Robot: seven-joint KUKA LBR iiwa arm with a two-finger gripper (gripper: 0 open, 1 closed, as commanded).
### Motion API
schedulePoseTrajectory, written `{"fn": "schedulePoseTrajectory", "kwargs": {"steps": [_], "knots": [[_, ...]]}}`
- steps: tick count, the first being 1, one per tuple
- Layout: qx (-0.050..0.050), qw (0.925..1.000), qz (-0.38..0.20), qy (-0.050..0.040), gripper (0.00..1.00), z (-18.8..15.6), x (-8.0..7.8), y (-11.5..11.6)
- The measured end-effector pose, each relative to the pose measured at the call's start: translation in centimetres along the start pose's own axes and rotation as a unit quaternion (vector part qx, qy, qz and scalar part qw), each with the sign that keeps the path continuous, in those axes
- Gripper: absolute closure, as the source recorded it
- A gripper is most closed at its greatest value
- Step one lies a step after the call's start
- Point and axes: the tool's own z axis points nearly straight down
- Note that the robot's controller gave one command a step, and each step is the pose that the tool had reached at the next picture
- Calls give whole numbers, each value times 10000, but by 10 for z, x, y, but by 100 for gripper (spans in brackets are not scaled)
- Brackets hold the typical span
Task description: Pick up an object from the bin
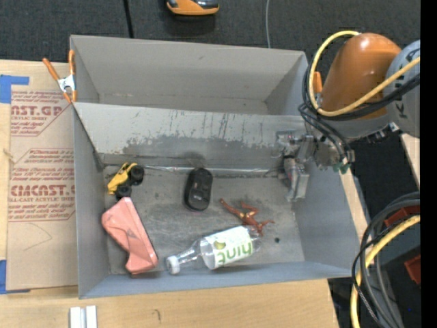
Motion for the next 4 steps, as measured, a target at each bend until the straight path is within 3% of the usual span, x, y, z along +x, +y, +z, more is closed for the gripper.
{"fn": "schedulePoseTrajectory", "kwargs": {"steps": [1, 2, 3, 4], "knots": [[4, 10000, -5, -40, 0, -5, -1, 0], [9, 9993, -363, -65, 0, 41, -4, 10], [1, 9978, -658, -30, 0, 115, 54, 30], [1, 9971, -764, -15, 0, 124, 56, 35]]}}
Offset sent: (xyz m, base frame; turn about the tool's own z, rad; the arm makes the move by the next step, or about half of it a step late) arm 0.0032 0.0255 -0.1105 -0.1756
